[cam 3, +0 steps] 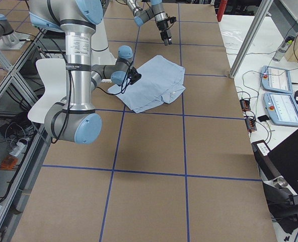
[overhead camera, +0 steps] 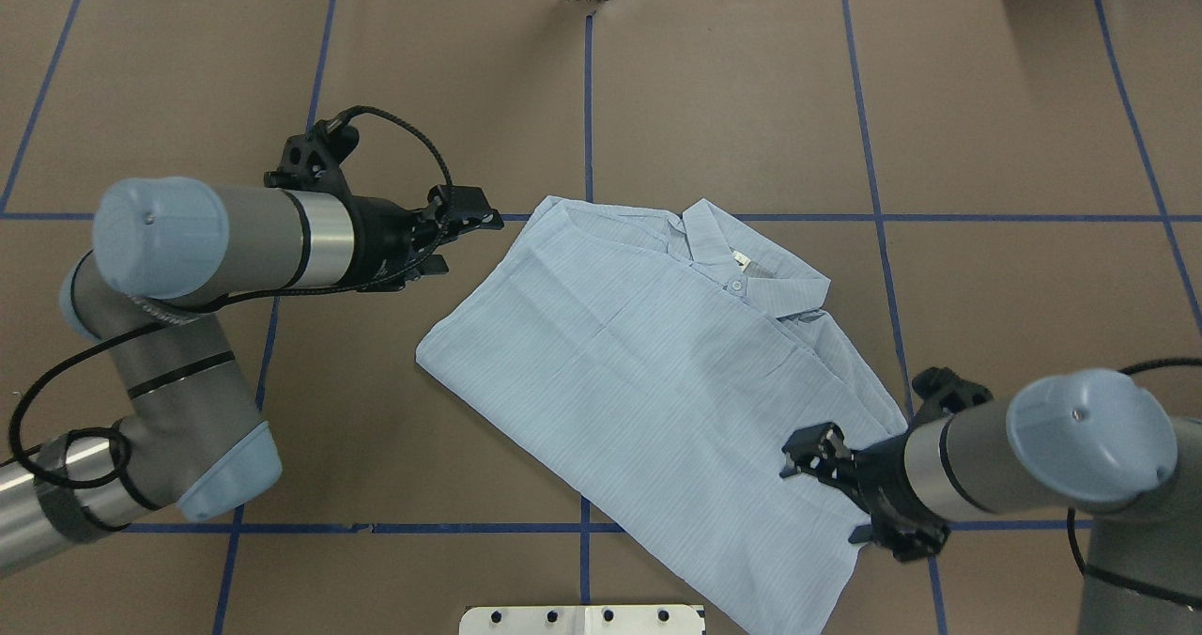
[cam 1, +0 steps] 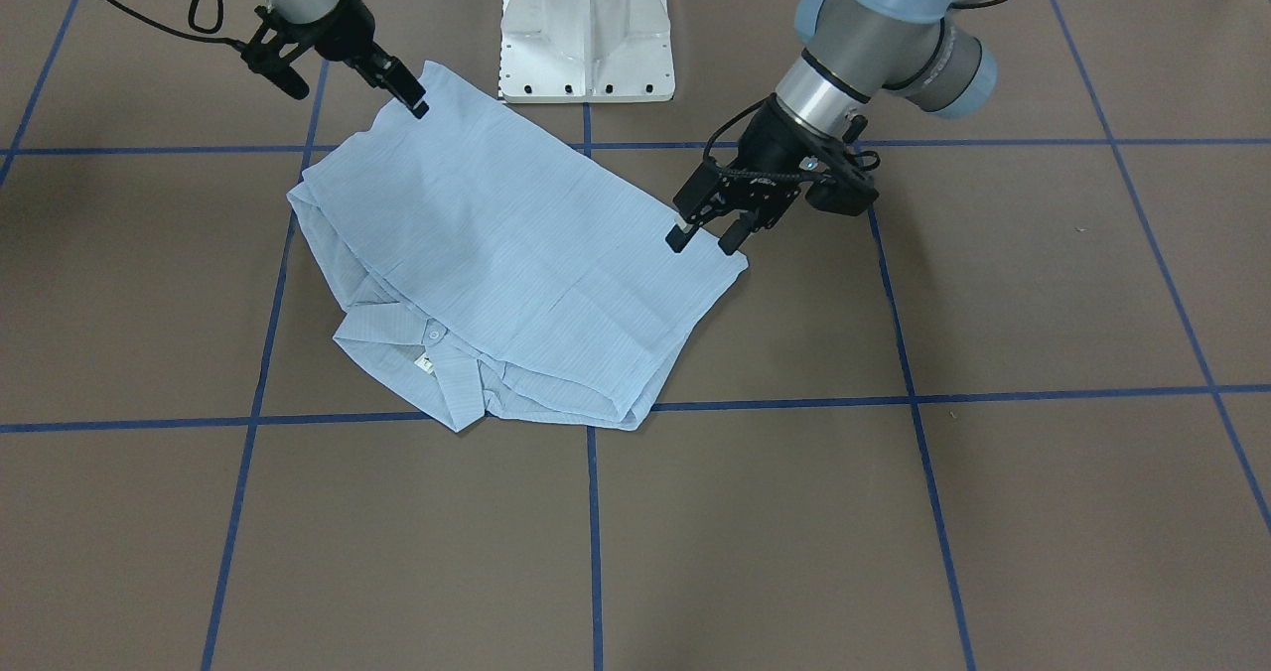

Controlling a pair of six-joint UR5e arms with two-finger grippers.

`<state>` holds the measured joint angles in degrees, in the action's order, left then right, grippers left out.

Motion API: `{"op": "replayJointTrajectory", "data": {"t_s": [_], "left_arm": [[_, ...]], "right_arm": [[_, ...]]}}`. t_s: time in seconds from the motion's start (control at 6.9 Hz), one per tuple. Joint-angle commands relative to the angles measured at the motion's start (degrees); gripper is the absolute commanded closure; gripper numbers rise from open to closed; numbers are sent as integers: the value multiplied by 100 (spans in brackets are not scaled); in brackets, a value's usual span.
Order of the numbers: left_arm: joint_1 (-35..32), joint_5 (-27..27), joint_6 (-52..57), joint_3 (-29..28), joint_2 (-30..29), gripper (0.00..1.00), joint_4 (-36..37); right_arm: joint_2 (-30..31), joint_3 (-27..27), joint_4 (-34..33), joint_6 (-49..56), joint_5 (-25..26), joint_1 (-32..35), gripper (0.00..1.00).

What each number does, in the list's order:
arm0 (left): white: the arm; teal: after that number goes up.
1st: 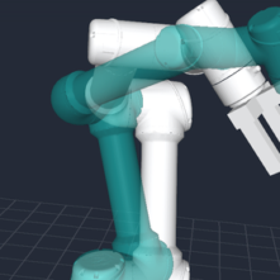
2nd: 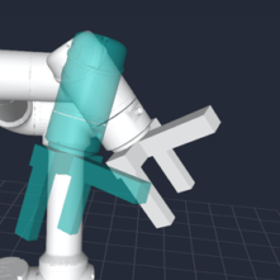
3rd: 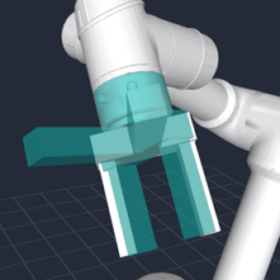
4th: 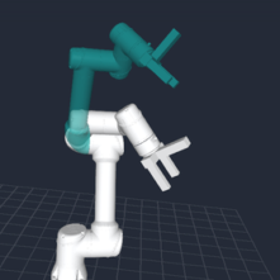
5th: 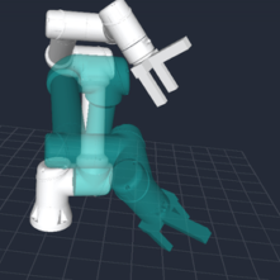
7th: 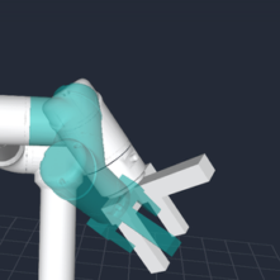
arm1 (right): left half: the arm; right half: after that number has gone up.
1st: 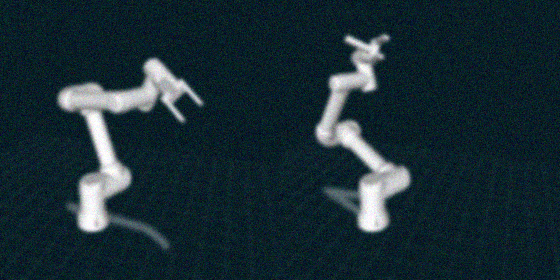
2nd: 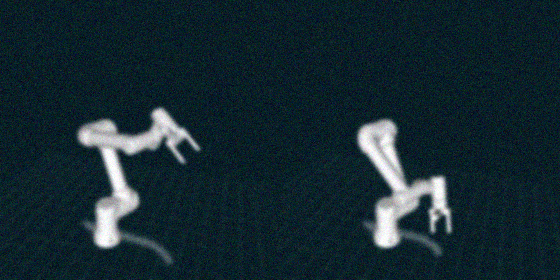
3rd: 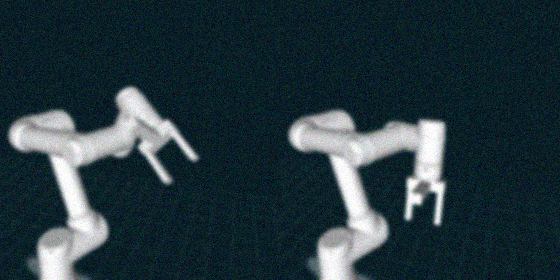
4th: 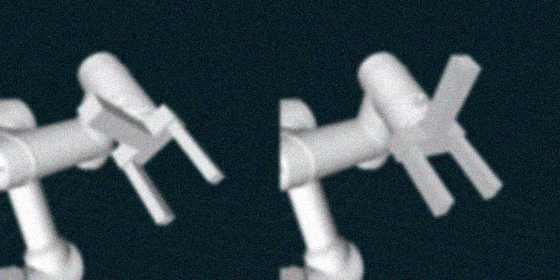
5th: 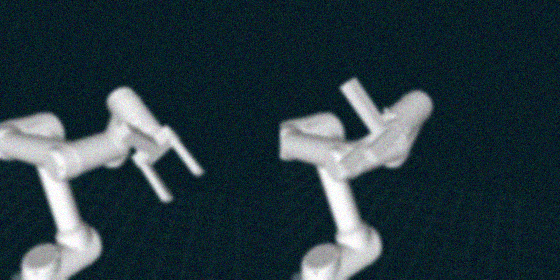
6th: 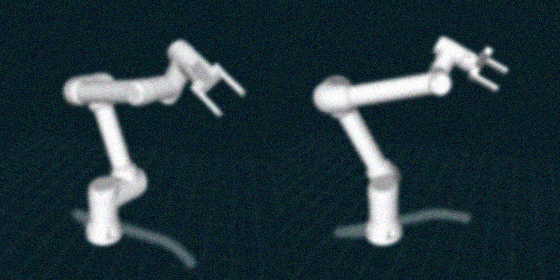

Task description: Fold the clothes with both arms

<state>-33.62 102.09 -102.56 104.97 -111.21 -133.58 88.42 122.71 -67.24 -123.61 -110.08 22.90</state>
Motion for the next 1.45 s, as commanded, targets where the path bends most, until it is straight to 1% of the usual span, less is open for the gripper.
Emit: {"op": "replayJointTrajectory", "data": {"t_s": [0.0, 0.15, 0.29, 0.44, 0.58, 0.73, 0.87, 1.16, 1.31], "left_arm": [[285, 92, -289, 244, 301, 0, 43], [434, 22, -290, 209, 302, 0, 121], [496, -5, -282, 52, 284, 0, 200], [523, -13, -299, 76, 302, 0, 375], [706, -14, -299, 68, 136, 1, 1264], [768, -14, -290, 59, -100, 2, 1987], [873, -22, -290, 24, -164, 2, 2159], [989, -83, -238, -361, -286, 4, 2161], [989, -162, -220, -406, -278, 6, 2143]], "right_arm": [[-929, -878, 27, 38, 205, 1073, 0], [-1193, -1142, 18, 265, 215, 1303, 0], [-1535, -1536, 18, 389, 207, 1531, 0], [-1678, -1740, 18, 599, 207, 1620, 0], [-1749, -1925, 18, 723, 207, 1639, 0], [-1749, -2075, 27, 794, 207, 1630, 0], [-1758, -2102, 27, 882, 207, 1630, 0], [-1767, -2111, 35, 900, 207, 1621, 0], [-1810, -2137, 36, 900, 215, 1613, 0]]}}
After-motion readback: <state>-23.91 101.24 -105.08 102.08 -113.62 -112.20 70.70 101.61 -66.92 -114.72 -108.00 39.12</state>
